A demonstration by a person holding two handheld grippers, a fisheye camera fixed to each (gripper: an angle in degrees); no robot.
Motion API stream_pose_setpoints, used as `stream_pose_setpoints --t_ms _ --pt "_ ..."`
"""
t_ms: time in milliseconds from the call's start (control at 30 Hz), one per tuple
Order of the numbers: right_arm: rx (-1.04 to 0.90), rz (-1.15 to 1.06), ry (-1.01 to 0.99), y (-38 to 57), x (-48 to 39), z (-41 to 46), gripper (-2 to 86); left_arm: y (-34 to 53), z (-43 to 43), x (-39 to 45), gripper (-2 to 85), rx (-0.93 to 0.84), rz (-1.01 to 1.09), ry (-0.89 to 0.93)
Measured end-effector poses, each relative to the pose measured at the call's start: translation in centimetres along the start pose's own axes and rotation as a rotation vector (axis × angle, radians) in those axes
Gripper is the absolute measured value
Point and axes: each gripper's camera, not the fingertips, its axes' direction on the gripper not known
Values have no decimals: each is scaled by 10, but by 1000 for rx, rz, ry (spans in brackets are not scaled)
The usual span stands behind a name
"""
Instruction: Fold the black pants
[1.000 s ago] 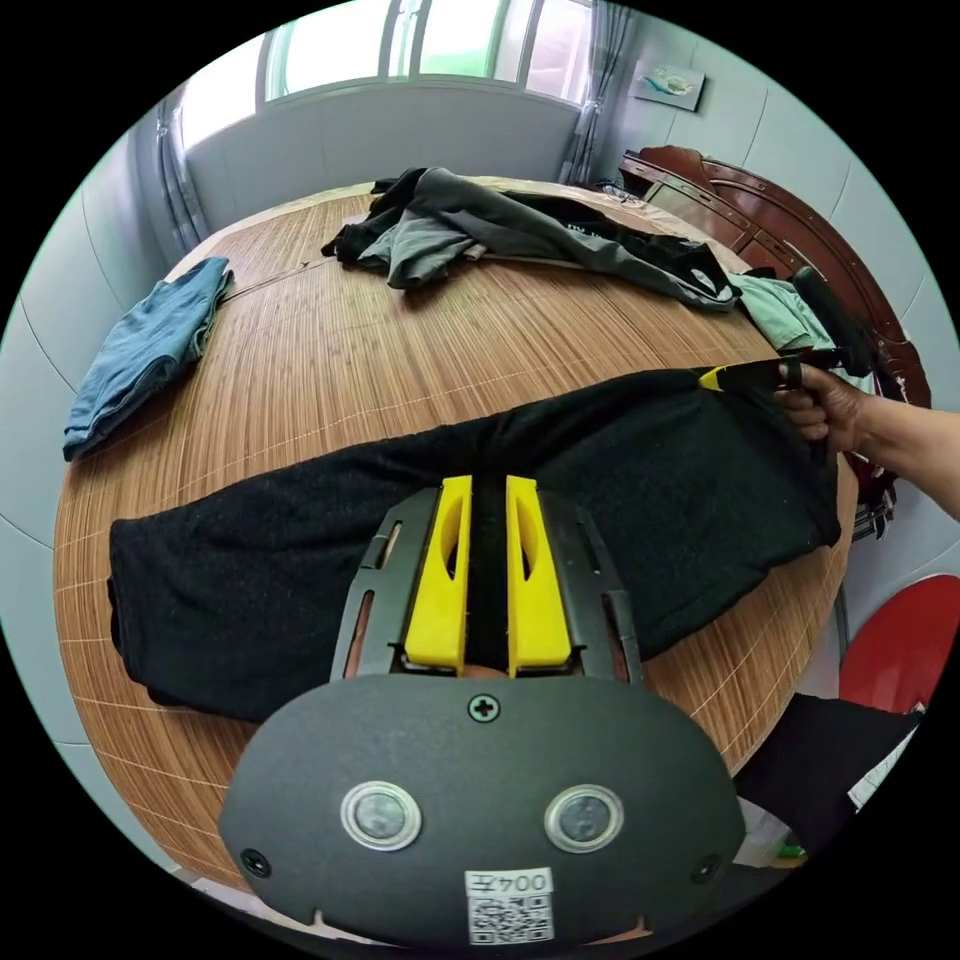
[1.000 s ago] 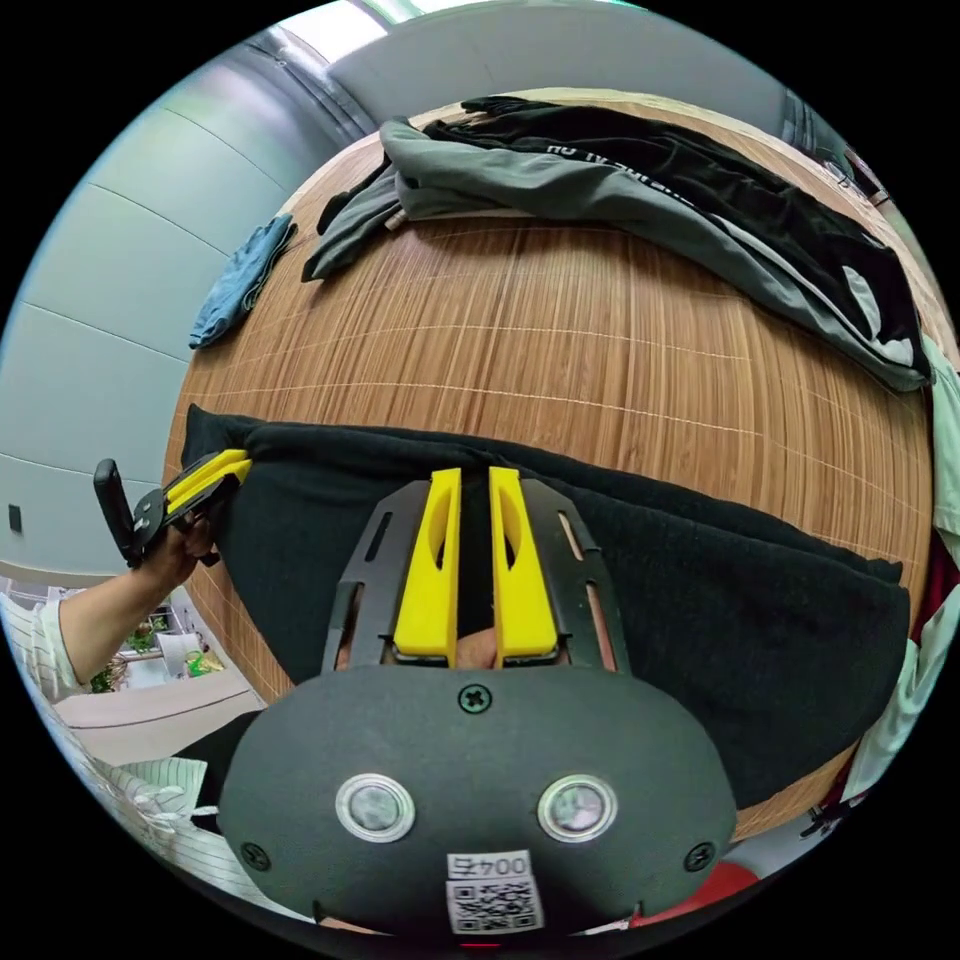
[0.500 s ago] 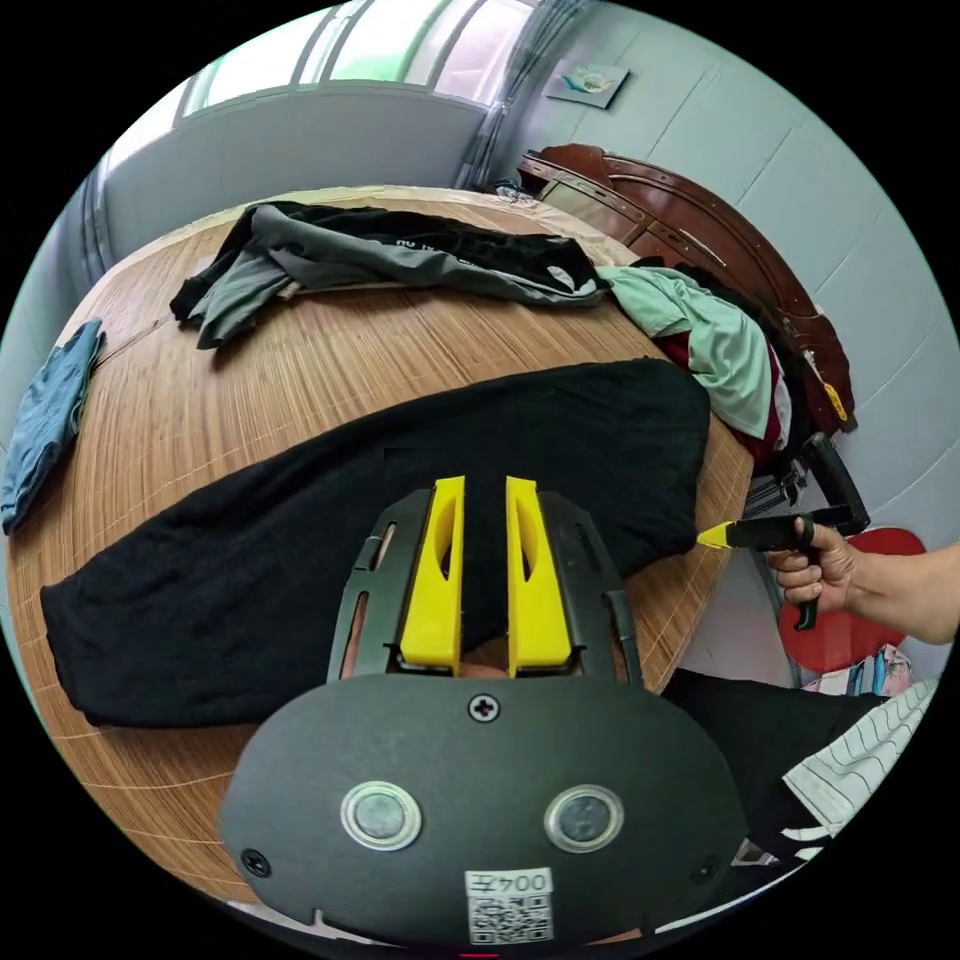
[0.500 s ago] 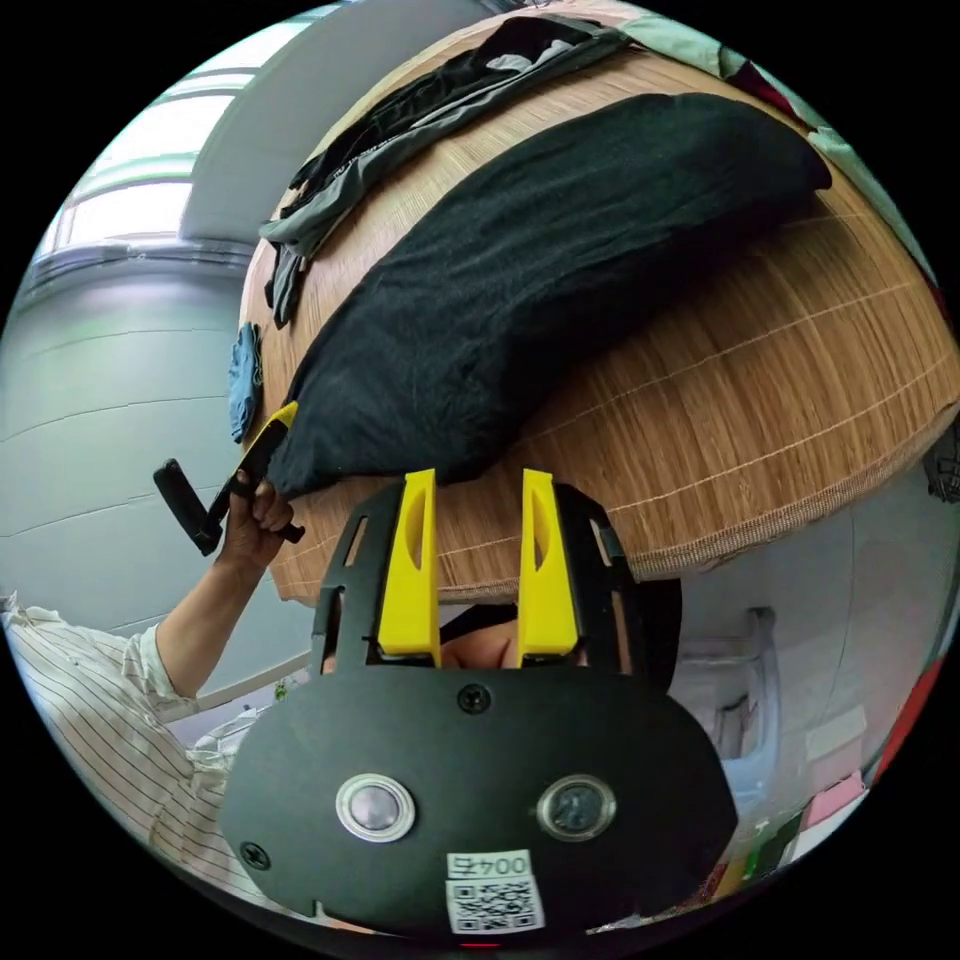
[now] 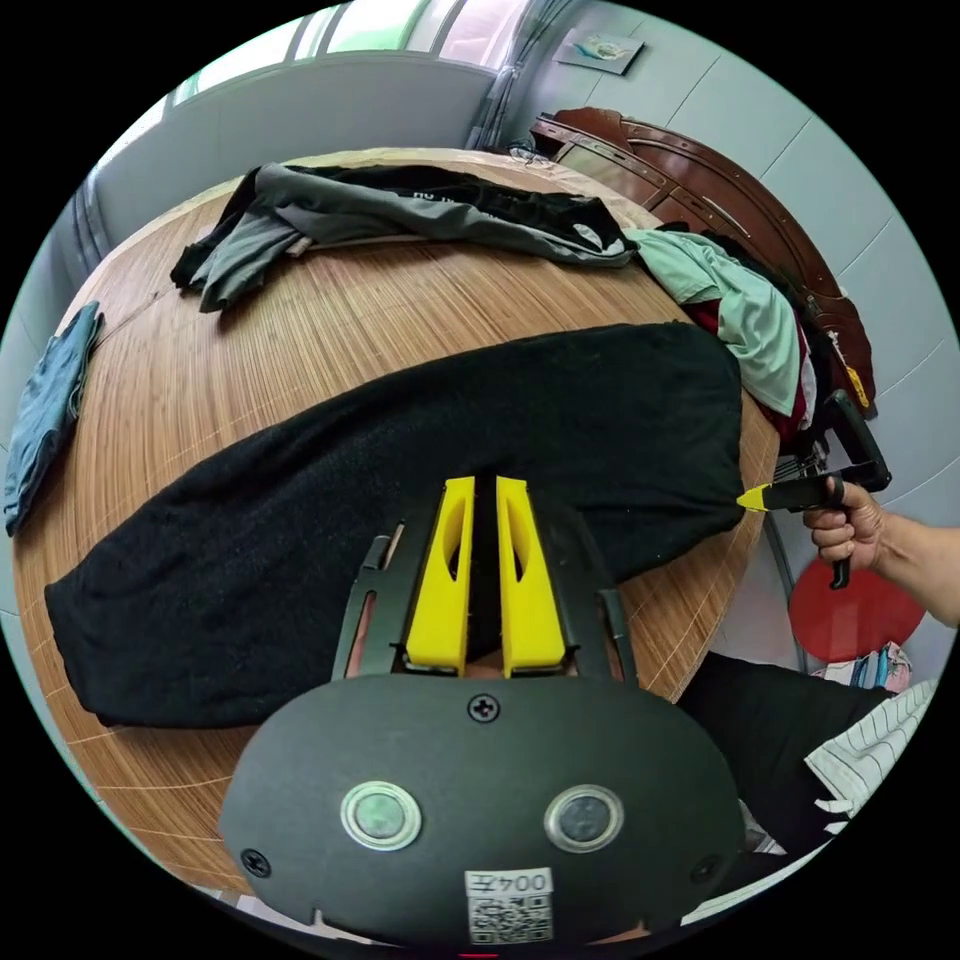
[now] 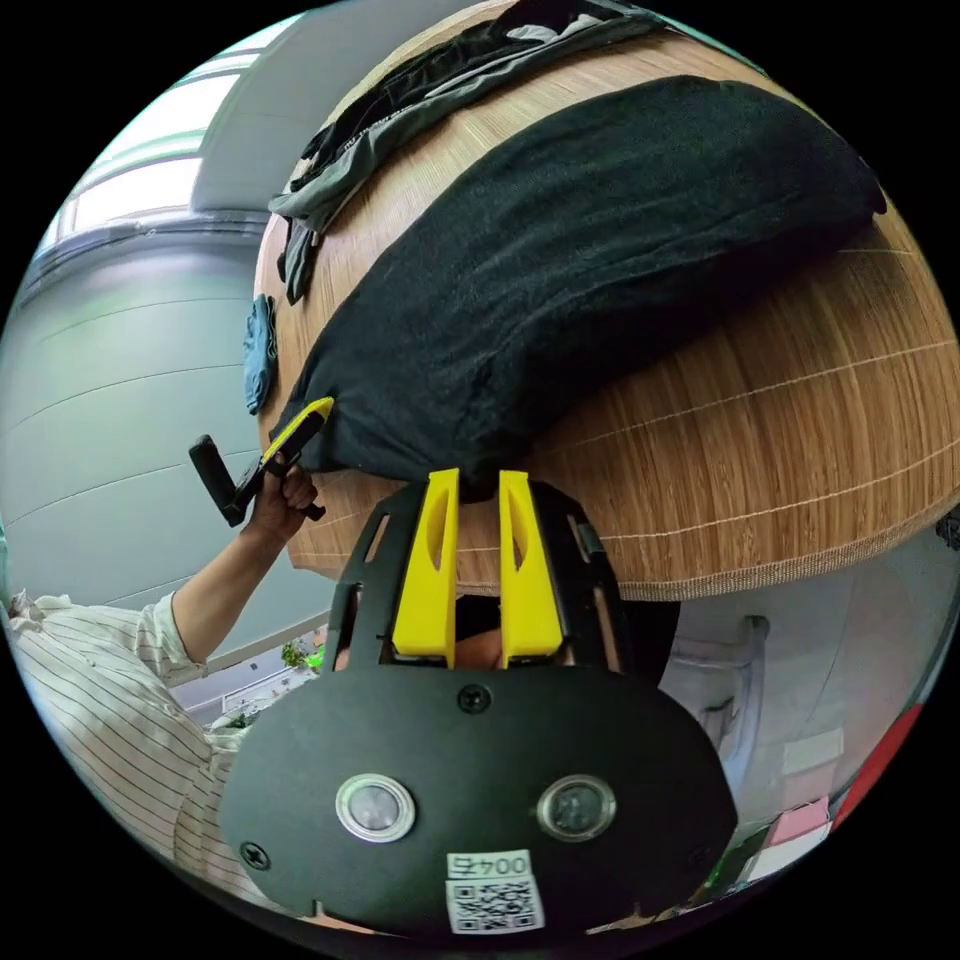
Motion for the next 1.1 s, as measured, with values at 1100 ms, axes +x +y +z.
stream_pose_setpoints --t_ms 1100 --pt "52 -446 285 -18 -191 117 60 98 -29 -83 78 36 -150 -105"
